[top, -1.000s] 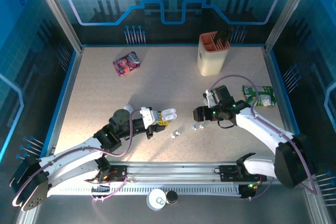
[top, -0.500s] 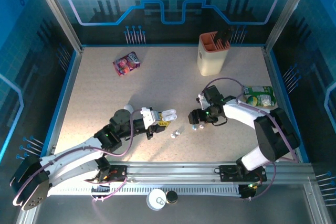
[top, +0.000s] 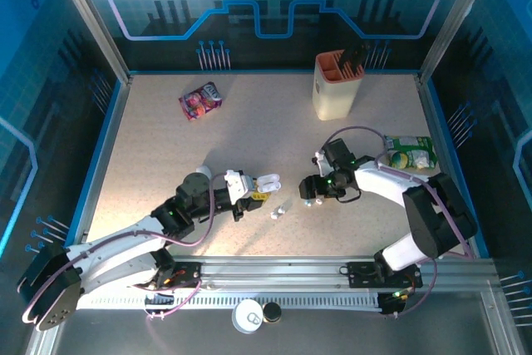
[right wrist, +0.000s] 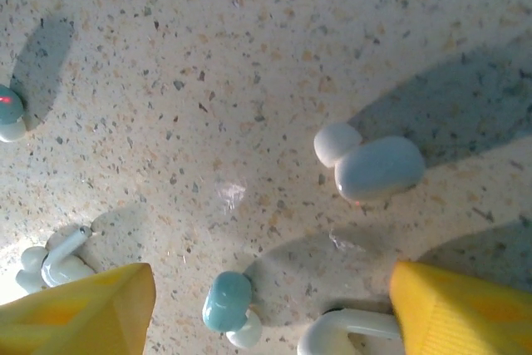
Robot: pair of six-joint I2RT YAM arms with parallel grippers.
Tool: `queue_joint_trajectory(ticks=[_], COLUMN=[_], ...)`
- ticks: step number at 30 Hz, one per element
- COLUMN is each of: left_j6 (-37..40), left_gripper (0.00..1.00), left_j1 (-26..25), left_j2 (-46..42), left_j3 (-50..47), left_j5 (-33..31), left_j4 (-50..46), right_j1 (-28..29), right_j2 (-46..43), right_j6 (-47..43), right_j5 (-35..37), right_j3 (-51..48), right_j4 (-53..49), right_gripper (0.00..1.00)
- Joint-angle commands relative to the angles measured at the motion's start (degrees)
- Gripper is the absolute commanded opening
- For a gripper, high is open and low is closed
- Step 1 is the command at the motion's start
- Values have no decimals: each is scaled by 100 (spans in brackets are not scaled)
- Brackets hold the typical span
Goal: Insert the wireless bluetooth earbuds into the charging case
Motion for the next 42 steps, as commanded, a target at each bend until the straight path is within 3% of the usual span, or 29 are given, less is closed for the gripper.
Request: queue_joint_trajectory(ticks=[1,12,21,33,42], left_j6=[-84,-38,-122,-87,-162], left_gripper=[6,6,7,7,9], left_j1=[-11,-18,-12,-16,-11], left_j2=[7,16,-78,-51,-72], left_j3=[-10,-45,-127,-151,-198], left_j5=[-56,-71,-60,-74,-37], left_j4=[250,278,217,218,193], right_j1=[98,34,-81,22,25], right_j2=[-278,-926,-169,434,486], right_j6=[265,225,-278,-431,-397], right_j5=[-236,-177,219,280,324], right_j3=[-304,-383,325,522,456], right_j4=[-205,-492,-1292,-1355,-1311], right_gripper=[74,68,44,39,30])
